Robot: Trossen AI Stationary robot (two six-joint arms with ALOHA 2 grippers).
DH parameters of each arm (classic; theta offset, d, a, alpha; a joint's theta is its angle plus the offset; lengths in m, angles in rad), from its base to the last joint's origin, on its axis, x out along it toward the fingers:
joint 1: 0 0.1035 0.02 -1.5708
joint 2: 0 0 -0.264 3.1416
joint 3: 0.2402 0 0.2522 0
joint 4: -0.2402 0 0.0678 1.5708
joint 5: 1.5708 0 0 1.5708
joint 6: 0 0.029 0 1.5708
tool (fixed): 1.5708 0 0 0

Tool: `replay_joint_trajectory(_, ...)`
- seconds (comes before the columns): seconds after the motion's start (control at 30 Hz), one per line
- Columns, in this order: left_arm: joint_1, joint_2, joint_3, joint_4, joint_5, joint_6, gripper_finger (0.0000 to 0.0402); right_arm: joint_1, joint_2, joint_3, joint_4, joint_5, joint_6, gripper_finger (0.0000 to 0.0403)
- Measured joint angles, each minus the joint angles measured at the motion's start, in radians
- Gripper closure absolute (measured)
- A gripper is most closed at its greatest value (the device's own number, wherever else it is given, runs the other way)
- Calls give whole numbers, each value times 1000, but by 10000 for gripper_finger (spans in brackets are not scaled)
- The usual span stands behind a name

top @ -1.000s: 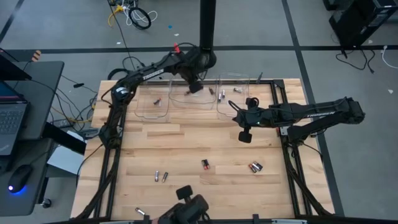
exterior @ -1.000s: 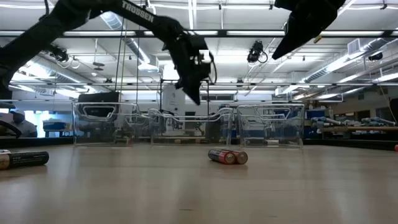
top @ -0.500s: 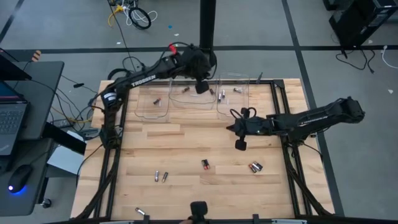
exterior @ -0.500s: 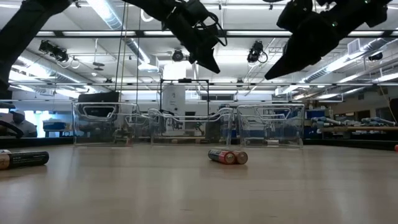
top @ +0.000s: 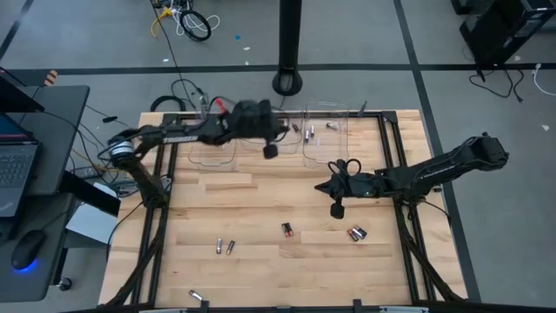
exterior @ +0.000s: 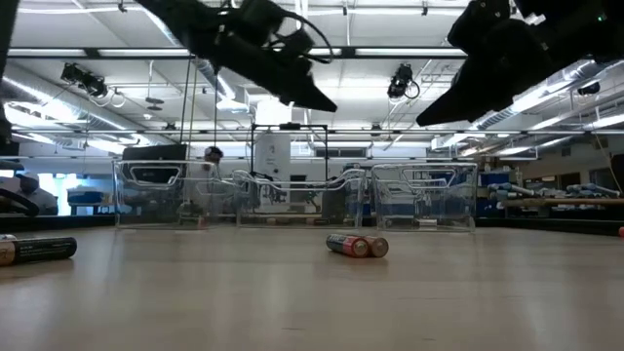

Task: Sort batteries
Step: Put the orange battery into the left transparent bin

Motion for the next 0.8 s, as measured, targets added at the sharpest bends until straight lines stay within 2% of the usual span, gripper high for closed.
replay_joint_trajectory(0.27, -101, -245, -450, 343, 6, -108, 395, 0, 0, -54, 67, -22, 75, 389)
replay_joint_trajectory(0.43, -169, -342, -664, 531, -10, -149, 395, 1, 28, -54, 96, -29, 87, 388)
replay_joint_trajectory(0.67, -225, -371, -814, 731, -105, -167, 392, 1, 131, -41, 162, -43, 86, 383)
replay_joint_trajectory(0.8, -241, -371, -822, 727, -110, -181, 391, 1, 206, 16, 164, -61, 78, 379)
